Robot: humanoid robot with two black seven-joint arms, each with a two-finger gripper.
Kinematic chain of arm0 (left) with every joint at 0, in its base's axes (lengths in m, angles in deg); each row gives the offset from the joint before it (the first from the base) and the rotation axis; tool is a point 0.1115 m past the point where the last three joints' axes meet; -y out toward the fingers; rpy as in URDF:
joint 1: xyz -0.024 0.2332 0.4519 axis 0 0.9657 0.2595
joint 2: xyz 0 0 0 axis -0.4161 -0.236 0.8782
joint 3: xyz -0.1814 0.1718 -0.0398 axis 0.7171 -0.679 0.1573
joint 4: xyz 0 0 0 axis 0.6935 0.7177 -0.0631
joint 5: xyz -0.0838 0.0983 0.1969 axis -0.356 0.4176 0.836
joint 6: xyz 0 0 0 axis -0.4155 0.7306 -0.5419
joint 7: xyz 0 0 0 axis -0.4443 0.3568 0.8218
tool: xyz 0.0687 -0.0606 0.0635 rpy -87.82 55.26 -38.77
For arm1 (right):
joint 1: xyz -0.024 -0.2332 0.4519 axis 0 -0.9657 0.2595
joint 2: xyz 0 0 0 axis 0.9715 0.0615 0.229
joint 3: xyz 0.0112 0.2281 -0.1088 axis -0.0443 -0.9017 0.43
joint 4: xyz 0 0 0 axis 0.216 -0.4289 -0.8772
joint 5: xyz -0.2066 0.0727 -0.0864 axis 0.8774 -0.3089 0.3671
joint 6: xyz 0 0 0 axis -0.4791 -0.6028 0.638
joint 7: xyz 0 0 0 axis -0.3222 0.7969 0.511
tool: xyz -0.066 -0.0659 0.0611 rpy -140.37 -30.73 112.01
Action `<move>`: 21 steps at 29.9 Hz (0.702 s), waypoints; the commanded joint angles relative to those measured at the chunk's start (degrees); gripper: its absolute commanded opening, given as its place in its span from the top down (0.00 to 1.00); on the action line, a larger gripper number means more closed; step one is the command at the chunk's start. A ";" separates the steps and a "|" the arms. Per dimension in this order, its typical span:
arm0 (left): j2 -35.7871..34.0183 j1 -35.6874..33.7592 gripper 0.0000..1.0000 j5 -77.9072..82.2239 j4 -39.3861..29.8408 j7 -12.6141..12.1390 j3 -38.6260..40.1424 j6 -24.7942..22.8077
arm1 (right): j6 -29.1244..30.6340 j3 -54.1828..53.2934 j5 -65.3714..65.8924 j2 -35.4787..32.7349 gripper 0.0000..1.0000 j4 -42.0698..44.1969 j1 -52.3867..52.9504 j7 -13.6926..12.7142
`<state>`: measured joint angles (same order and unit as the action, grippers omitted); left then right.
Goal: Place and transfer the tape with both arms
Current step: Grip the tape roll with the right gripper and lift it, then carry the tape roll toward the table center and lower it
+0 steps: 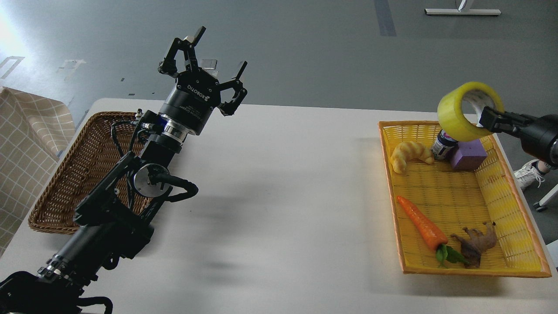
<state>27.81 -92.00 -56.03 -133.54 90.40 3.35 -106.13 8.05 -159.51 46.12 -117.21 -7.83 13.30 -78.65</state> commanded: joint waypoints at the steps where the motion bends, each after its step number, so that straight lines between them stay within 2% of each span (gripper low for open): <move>1: -0.06 -0.04 0.02 0.00 0.00 0.01 0.03 0.00 | -0.01 3.79 0.16 2.89 0.92 0.93 4.52 0.02; 5: 0.03 0.05 0.02 0.00 0.00 0.10 0.29 -0.09 | -0.01 10.12 0.16 5.70 0.92 1.37 9.10 -0.07; 9: -0.06 0.40 0.02 0.00 0.00 0.10 0.64 -0.09 | -0.01 14.77 0.24 10.96 0.92 1.37 12.17 -2.44; 16: -0.32 0.40 0.02 -0.09 0.00 0.10 0.91 -0.09 | -0.01 20.32 0.42 18.35 0.92 1.37 15.08 -4.90; 21: -0.50 0.49 0.02 -0.17 0.00 0.19 1.08 -0.09 | -0.01 22.43 0.33 20.56 0.92 1.19 15.17 -4.99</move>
<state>27.42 -91.53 -56.10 -133.55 90.51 4.38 -106.22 8.04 -138.81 46.45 -97.82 -6.54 28.38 -83.60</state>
